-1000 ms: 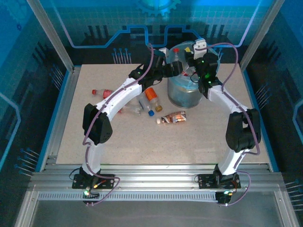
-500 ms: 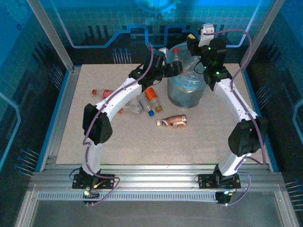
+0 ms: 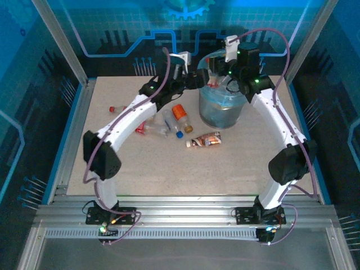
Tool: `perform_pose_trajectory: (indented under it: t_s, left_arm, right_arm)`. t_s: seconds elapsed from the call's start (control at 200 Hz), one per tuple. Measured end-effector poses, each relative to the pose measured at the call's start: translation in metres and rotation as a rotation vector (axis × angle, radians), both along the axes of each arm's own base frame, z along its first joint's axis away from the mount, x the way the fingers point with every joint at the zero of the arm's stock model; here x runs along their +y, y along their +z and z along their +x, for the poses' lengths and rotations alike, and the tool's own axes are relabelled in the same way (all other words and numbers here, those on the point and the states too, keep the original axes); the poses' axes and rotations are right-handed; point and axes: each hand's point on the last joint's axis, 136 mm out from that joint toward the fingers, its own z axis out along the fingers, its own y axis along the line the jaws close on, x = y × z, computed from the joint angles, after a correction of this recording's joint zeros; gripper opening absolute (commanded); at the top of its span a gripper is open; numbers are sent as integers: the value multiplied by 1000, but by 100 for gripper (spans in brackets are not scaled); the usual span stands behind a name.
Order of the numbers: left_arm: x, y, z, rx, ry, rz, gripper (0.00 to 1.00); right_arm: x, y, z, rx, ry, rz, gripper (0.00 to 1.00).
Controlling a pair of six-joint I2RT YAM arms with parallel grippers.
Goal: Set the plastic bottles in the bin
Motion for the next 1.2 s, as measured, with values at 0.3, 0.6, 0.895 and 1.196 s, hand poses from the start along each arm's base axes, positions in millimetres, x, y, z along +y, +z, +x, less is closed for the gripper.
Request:
perform_pose_trajectory:
  t_s: [0.3,0.6,0.895,1.196]
  left_arm:
    - [68,-1,-88,-108,3,129,88]
    - [102,-102,-134,31,-29,312,91]
    - [100,-141,-164,11,-241,491,96]
    - [86,-138,-179,-84,-410,529,97]
  right_arm:
    - [69,7,-132,-26,342,-148,68]
    - [32,-160,-184,460,29,57,78]
    - [0,-231,-209,679,-439,280,90]
    - [4,-275,-184,772,-679,320,96]
